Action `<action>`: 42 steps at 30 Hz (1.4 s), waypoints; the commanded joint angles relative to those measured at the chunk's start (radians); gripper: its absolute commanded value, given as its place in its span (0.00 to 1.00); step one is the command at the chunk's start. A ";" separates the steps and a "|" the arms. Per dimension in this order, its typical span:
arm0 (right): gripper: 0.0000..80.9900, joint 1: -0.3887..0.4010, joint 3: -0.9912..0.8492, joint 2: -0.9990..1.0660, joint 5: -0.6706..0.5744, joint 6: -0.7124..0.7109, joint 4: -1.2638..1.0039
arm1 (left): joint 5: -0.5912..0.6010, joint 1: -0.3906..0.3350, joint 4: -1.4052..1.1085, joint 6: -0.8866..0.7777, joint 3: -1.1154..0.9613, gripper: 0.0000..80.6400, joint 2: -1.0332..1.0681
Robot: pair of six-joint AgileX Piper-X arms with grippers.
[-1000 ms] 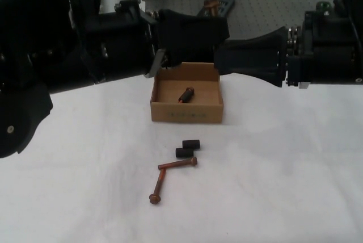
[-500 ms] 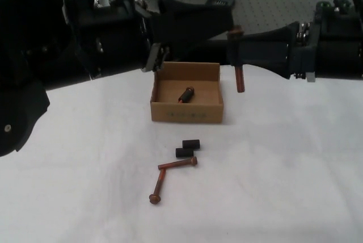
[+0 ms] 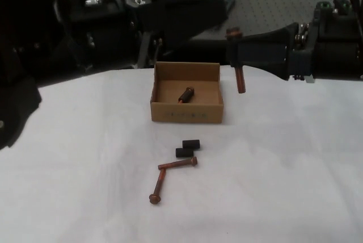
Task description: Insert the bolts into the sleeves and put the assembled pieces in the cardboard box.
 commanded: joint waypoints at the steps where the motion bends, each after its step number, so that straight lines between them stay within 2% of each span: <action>1: 0.02 -0.006 -0.004 0.017 0.018 -0.017 0.000 | 0.001 0.021 0.079 0.088 -0.005 0.56 -0.058; 5: 0.02 -0.006 -0.019 0.078 0.027 -0.017 0.000 | -0.001 0.031 0.332 0.307 -0.005 0.45 -0.173; 8: 0.02 -0.006 -0.066 0.155 0.072 -0.017 0.000 | -0.069 0.031 0.548 0.415 -0.005 0.42 -0.268; 12: 0.02 -0.006 -0.192 0.304 0.110 -0.036 0.000 | -0.234 0.031 0.761 0.446 -0.005 0.42 -0.398; 16: 0.02 -0.006 -0.357 0.490 0.152 -0.036 0.016 | -0.324 0.031 0.882 0.456 -0.005 0.42 -0.517; 26: 0.02 -0.027 -0.849 0.897 0.249 -0.031 0.284 | -0.358 0.031 0.959 0.460 -0.005 0.42 -0.641; 32: 0.02 -0.060 -1.057 1.072 0.265 0.021 0.390 | -0.358 0.031 0.982 0.460 -0.005 0.42 -0.638; 40: 0.01 -0.076 -1.159 1.168 0.257 0.006 0.516 | -0.382 0.031 0.982 0.553 -0.005 0.42 -0.638; 42: 0.11 -0.072 -1.159 1.168 0.257 -0.017 0.523 | -0.407 0.031 0.982 0.571 -0.005 0.42 -0.638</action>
